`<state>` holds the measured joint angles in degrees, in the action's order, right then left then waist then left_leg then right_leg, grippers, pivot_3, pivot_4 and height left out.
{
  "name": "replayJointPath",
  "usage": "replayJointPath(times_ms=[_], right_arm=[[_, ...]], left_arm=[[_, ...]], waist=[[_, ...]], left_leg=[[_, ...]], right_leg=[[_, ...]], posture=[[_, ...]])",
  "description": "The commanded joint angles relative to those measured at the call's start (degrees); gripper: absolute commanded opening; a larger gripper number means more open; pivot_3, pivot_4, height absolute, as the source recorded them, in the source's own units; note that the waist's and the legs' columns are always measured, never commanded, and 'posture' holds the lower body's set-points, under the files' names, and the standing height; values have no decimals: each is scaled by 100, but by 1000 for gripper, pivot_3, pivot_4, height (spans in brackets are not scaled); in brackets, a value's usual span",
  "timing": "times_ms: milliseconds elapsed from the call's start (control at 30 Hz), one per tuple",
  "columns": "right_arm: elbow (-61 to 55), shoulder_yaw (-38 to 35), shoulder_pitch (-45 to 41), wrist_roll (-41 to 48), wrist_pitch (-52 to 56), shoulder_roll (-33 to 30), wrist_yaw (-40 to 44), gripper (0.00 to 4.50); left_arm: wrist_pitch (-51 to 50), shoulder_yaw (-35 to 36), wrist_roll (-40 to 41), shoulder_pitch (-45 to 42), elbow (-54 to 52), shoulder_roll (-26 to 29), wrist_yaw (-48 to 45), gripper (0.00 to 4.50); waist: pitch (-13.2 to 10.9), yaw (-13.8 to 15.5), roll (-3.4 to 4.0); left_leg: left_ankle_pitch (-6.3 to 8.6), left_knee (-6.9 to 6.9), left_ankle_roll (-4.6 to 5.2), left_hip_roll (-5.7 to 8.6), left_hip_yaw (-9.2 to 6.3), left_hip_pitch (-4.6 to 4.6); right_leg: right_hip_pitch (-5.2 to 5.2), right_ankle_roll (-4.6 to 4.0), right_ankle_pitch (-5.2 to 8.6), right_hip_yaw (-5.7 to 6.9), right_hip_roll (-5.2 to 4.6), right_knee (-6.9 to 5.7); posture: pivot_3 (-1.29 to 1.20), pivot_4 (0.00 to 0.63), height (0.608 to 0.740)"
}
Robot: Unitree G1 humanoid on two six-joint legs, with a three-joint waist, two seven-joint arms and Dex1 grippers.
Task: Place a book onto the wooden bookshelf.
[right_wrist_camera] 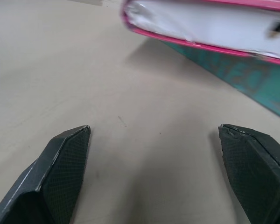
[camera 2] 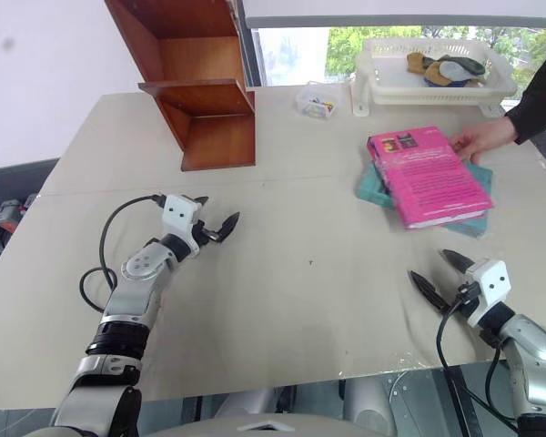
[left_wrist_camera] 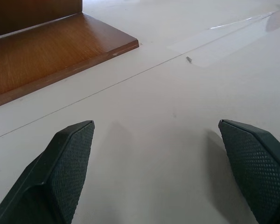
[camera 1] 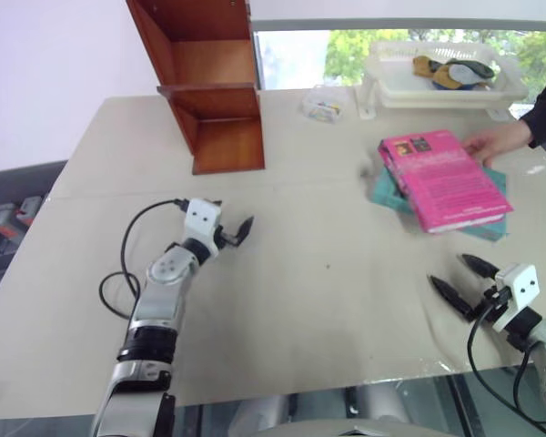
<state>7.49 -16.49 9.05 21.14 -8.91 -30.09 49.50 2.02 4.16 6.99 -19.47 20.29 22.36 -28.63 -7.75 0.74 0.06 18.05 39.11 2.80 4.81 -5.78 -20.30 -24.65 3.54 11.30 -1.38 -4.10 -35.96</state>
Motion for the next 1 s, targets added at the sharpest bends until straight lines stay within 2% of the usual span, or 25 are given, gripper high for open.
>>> replayJointPath(times_ms=[33,467,1000], right_arm=[[-86,-92,228,55,-113,-39,86,4500],[-84,-393,463,293,-328,-179,205,4500],[-108,-707,632,473,-239,-296,185,4500]], left_arm=[[187,104,151,168,-219,127,-250,4473],[380,352,490,452,-437,426,-786,4473],[221,391,548,512,-680,556,-880,4473]], waist=[[0,0,0],[-1,3,1],[-2,5,3]], left_leg=[[0,0,0,0,0,0],[0,-10,0,0,0,2],[1,-11,0,-1,0,1]], right_leg=[[0,0,0,0,0,0],[1,-1,1,1,-1,6],[0,-1,1,-1,-4,7]], posture=[[0,150,740],[0,150,740],[0,150,740]])
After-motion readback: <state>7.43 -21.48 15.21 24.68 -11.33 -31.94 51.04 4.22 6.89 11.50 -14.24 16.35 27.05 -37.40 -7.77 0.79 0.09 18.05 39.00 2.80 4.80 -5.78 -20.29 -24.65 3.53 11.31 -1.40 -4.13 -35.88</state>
